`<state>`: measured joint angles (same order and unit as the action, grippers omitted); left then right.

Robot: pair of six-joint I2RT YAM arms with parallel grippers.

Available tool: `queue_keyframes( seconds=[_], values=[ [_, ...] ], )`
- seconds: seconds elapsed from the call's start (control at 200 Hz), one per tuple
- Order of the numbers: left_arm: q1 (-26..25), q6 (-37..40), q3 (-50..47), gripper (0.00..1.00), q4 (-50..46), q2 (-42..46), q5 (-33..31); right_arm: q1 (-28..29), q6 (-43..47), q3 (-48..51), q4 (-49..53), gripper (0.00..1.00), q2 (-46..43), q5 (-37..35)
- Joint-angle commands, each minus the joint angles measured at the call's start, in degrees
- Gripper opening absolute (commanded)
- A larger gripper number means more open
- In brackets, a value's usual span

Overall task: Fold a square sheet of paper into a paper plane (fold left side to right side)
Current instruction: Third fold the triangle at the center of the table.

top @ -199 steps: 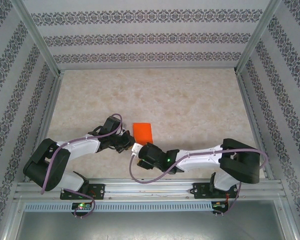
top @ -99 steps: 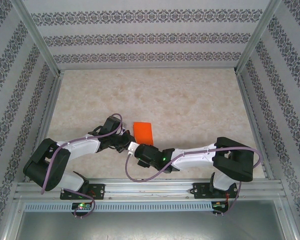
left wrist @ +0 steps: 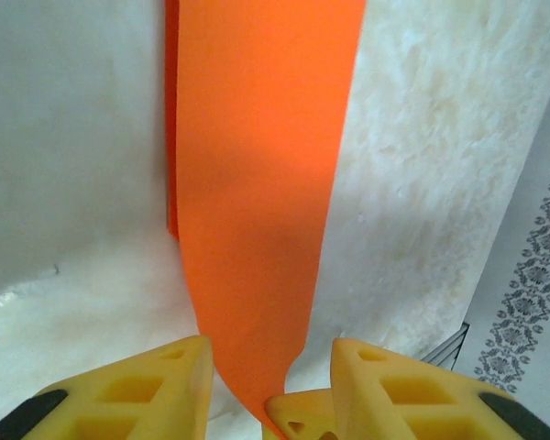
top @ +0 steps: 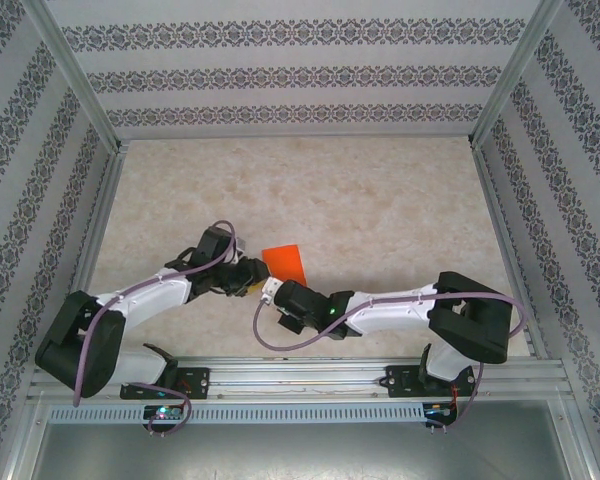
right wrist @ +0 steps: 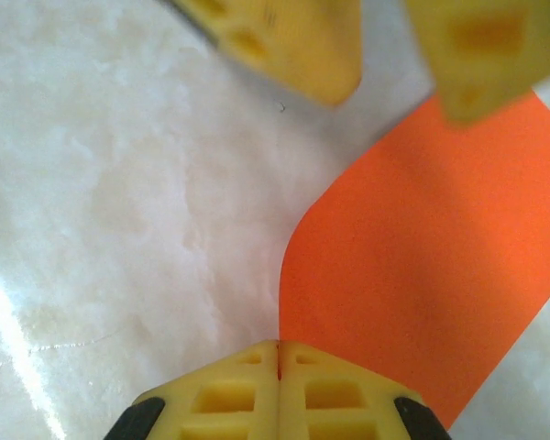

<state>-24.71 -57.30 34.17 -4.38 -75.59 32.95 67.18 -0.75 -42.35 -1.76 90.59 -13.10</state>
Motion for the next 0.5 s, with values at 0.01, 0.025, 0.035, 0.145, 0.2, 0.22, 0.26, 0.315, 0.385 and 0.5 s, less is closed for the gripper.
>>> queue_keyframes(
  seconds=[0.01,0.025,0.035,0.145,0.2,0.22,0.26,0.315,0.385,0.5],
  values=[
    [1.4,5.8,3.9,0.36,-3.9,-0.7,0.9,-1.9,-3.0,1.9,-0.3,0.00,-2.2,6.1],
    [1.4,6.3,4.3,0.35,-4.1,-1.3,1.0,-2.1,-3.2,2.0,-0.4,0.00,-2.4,6.6],
    [1.4,6.6,4.6,0.34,-4.2,-1.7,1.1,-2.2,-3.3,2.1,-0.5,0.00,-2.4,6.9],
    [1.3,9.8,8.3,0.25,-3.6,-7.8,4.2,-3.8,-4.4,3.1,-1.4,0.00,-3.3,11.0],
    [1.2,10.7,9.8,0.22,-2.4,-10.9,5.9,-4.5,-4.8,3.6,-1.9,0.00,-3.4,12.6],
    [1.2,11.0,10.4,0.21,-1.9,-11.9,6.2,-4.7,-5.0,3.7,-2.1,0.00,-3.5,13.0],
    [1.2,11.5,11.7,0.19,-1.6,-13.9,6.5,-5.0,-5.3,4.0,-2.5,0.00,-3.6,13.9],
    [1.0,12.9,13.6,0.19,-1.7,-16.5,6.8,-5.5,-5.6,4.1,-2.5,0.00,-3.4,15.0],
    [0.8,14.8,16.4,0.17,-3.0,-19.7,6.6,-6.0,-5.9,4.0,-2.5,0.00,-3.1,16.5],
    [0.3,17.8,19.8,0.14,-5.0,-24.7,6.1,-6.9,-6.4,3.9,-2.4,0.00,-3.0,18.6]
  ],
)
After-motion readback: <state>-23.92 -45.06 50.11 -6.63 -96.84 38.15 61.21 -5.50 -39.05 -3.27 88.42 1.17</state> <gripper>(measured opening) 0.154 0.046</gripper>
